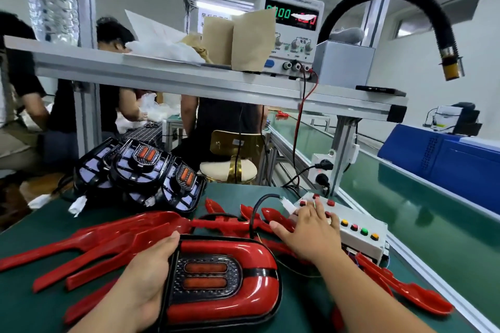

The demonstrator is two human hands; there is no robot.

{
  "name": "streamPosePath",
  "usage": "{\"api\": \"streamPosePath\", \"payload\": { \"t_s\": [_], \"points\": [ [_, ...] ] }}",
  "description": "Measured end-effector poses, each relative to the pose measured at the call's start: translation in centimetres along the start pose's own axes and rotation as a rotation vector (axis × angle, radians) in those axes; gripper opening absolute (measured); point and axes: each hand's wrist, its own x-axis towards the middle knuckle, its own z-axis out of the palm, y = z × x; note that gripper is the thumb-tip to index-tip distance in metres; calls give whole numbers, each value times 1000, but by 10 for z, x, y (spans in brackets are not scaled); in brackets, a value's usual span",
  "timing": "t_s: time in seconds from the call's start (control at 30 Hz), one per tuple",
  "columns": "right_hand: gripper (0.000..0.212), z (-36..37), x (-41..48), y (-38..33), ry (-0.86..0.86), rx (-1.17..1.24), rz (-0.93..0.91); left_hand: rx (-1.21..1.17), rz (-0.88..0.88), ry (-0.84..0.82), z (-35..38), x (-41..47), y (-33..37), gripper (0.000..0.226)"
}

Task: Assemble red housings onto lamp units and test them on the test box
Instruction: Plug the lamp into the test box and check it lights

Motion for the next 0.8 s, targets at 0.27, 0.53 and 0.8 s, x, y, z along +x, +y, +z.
{"api": "streamPosePath", "payload": {
  "t_s": [0.27, 0.53, 0.8],
  "points": [
    [109, 14, 5, 1, 4, -71, 23, -32, -6, -46, -11, 11, -7, 43],
    [105, 7, 17, -5, 7, -99, -25, -23, 16, -50, -13, 13, -8, 42],
    [111, 15, 17, -9, -4, -158, -5, -38, 1, -25, -14, 17, -9, 42]
  ]
}}
